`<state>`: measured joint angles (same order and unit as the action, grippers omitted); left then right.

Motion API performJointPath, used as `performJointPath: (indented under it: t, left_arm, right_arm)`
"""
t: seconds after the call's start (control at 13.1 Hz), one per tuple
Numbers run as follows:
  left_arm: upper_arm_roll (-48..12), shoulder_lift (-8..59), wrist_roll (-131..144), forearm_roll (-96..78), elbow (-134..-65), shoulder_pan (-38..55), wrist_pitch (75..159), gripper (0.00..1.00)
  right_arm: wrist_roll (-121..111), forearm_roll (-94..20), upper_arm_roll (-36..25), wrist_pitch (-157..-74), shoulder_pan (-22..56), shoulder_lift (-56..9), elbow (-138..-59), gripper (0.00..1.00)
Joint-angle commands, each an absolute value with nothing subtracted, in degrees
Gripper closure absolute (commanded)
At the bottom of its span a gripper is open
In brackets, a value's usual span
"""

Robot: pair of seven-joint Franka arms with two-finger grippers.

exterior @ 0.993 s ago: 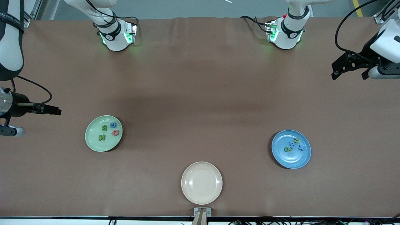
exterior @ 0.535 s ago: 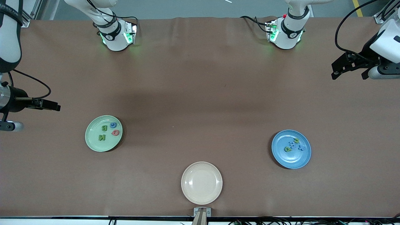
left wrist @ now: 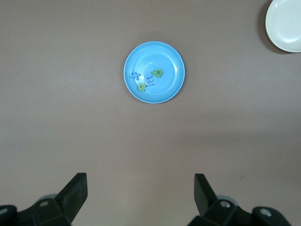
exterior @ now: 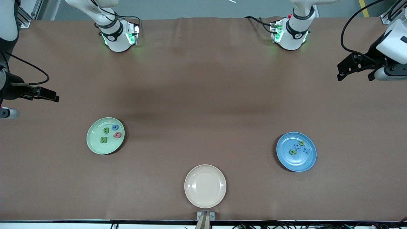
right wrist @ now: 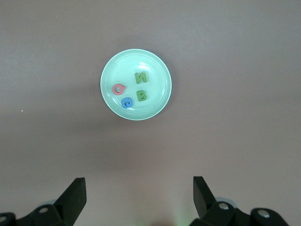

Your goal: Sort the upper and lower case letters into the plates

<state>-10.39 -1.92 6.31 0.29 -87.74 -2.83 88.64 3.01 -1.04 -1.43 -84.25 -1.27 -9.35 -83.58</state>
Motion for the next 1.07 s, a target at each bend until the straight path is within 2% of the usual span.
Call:
performJointPath:
  t: [0.0,0.23,0.61,0.99]
  left_arm:
    - [-10.37,-2.9,4.66,0.35,-87.98,-3.16,88.42,0.0]
    - [-10.2,-2.64,4.57,0.44,-86.92,-3.08,88.42,0.0]
    - [-10.19,-2.55,4.48,0.53,-86.92,-3.08,88.33,0.0]
    - [-10.11,-2.55,4.39,0.44,-86.92,-3.16,88.33,0.0]
  right_arm:
    - [3.42,-1.41,-2.2,-85.17,-0.35,-7.82,-85.34,0.0]
    - [3.96,-1.93,-2.11,-85.17,-0.79,-6.77,-86.13,0.0]
    - [3.96,-2.81,-2.11,-86.74,-0.79,1.83,-94.38,0.0]
    - [3.96,-3.08,-2.11,-87.63,-0.79,5.62,-97.56,0.0]
